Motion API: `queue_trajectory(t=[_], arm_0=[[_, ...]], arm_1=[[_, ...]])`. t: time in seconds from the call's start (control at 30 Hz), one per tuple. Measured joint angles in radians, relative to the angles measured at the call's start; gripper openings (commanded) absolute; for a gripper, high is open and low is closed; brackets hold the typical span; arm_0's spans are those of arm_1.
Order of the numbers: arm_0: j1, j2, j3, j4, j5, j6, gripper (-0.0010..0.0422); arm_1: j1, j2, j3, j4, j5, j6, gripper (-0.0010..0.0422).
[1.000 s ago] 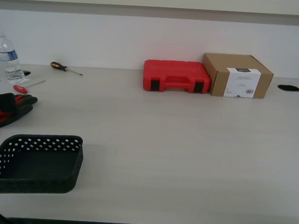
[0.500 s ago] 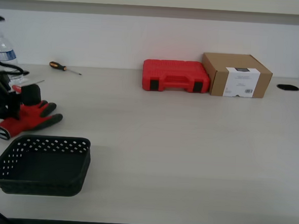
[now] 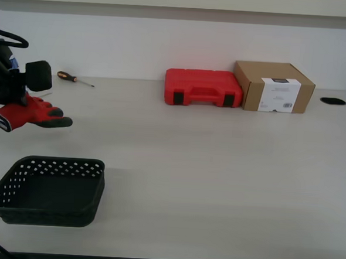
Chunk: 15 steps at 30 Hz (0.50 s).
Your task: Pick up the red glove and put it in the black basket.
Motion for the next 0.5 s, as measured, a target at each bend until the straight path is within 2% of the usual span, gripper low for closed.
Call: queue_trajectory(t=[0.5], arm_0=[[0.0,0.0,0.0,-0.002,0.0,0.0,0.0]], arm_1=[[-0.177,-0.488,-0.22,-0.219,0.024,-0.14,-0.0001]])
